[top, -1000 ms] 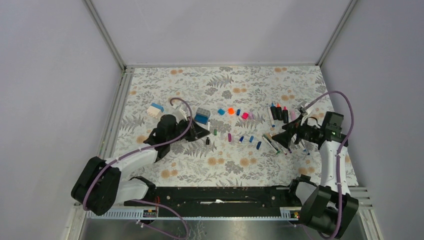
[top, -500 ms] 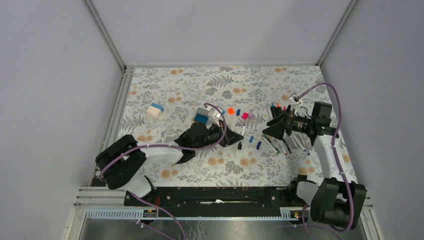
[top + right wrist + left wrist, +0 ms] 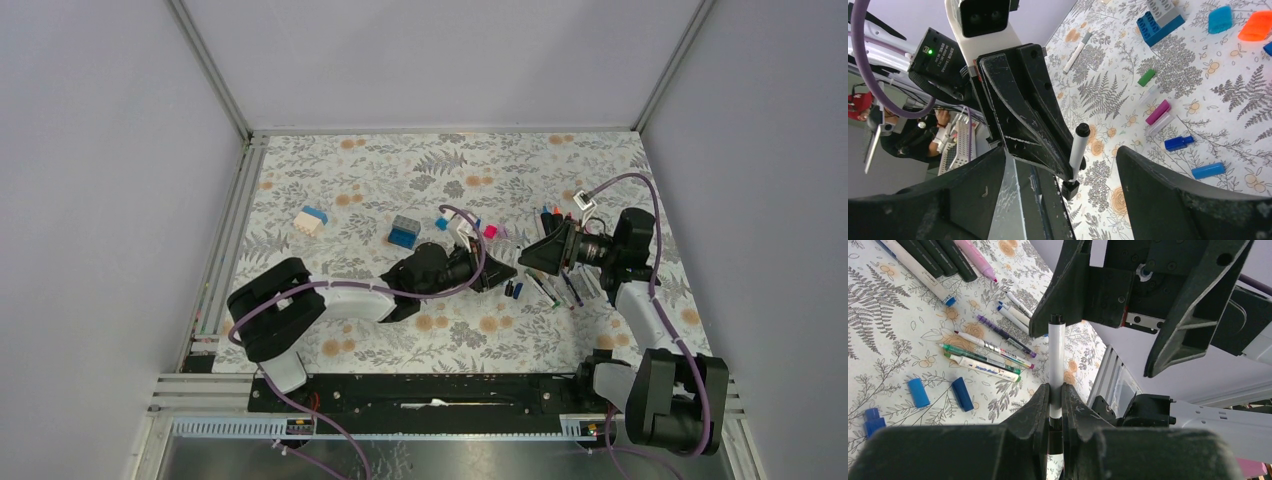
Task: Open the pen caps
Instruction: Pick up the pen from the center of the board.
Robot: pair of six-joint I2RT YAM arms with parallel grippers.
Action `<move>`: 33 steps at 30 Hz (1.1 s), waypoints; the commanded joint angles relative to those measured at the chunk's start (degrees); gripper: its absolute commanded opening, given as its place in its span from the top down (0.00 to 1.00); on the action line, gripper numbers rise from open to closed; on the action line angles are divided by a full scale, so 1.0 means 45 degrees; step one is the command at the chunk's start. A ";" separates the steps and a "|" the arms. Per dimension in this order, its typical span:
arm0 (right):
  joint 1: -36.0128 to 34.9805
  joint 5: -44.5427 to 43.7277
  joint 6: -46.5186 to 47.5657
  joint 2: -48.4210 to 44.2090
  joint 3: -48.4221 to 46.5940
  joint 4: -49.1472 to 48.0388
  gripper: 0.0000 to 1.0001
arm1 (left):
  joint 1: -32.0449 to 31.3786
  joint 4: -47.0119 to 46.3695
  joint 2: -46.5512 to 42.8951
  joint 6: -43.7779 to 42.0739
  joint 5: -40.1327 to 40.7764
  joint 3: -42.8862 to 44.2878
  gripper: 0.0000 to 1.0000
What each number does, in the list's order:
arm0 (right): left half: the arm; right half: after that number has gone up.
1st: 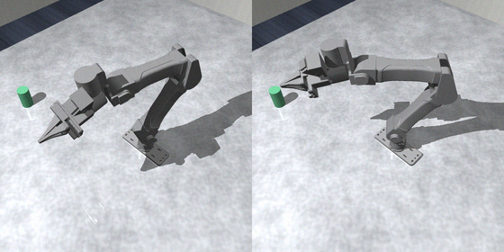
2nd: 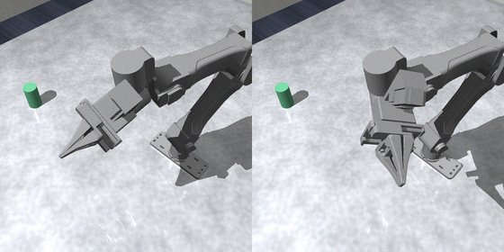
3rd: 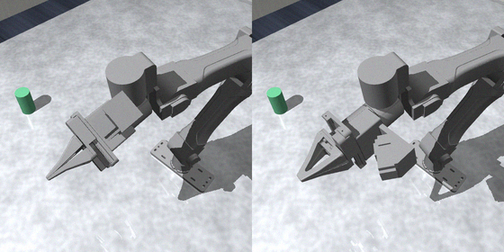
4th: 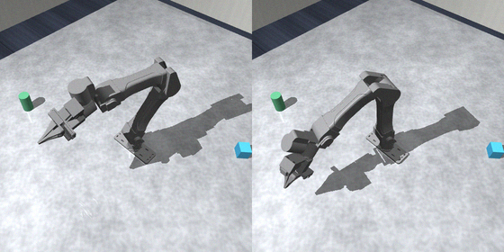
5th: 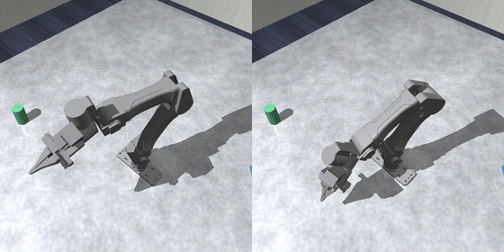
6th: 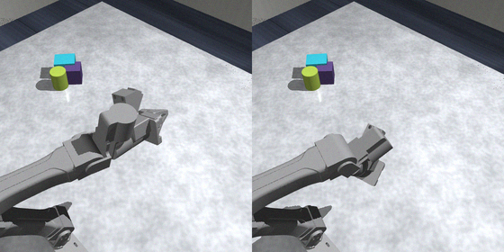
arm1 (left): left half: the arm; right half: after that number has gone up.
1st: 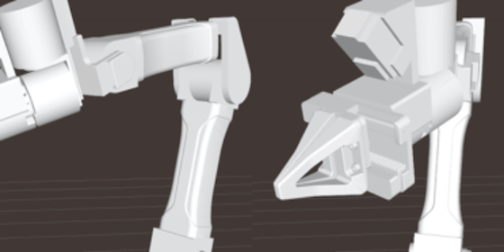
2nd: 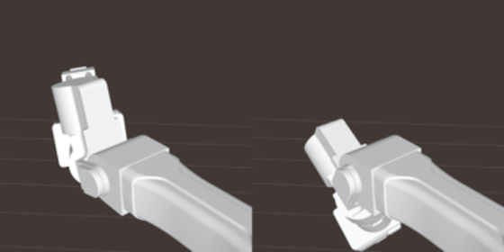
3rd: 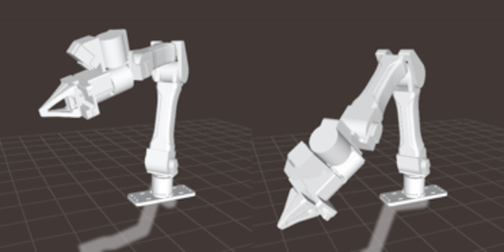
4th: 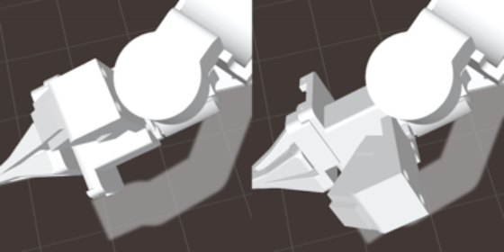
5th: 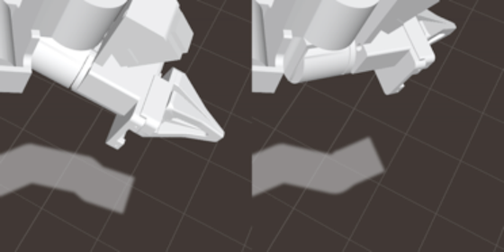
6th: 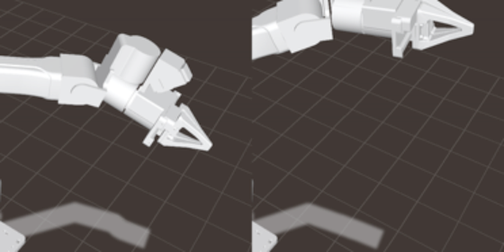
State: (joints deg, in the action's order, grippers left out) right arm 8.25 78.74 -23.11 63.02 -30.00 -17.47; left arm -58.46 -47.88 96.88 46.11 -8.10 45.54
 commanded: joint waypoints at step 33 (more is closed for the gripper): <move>-0.0564 -0.0207 0.0791 0.0096 -0.0504 0.0435 0.99 | -0.0643 -0.0410 0.0403 0.0291 0.0969 0.1070 0.78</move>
State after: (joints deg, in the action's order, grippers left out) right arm 6.44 75.81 -20.29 64.88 -30.02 -15.38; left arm -61.12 -47.29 99.50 47.27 -4.29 49.19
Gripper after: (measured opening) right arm 0.114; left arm 0.164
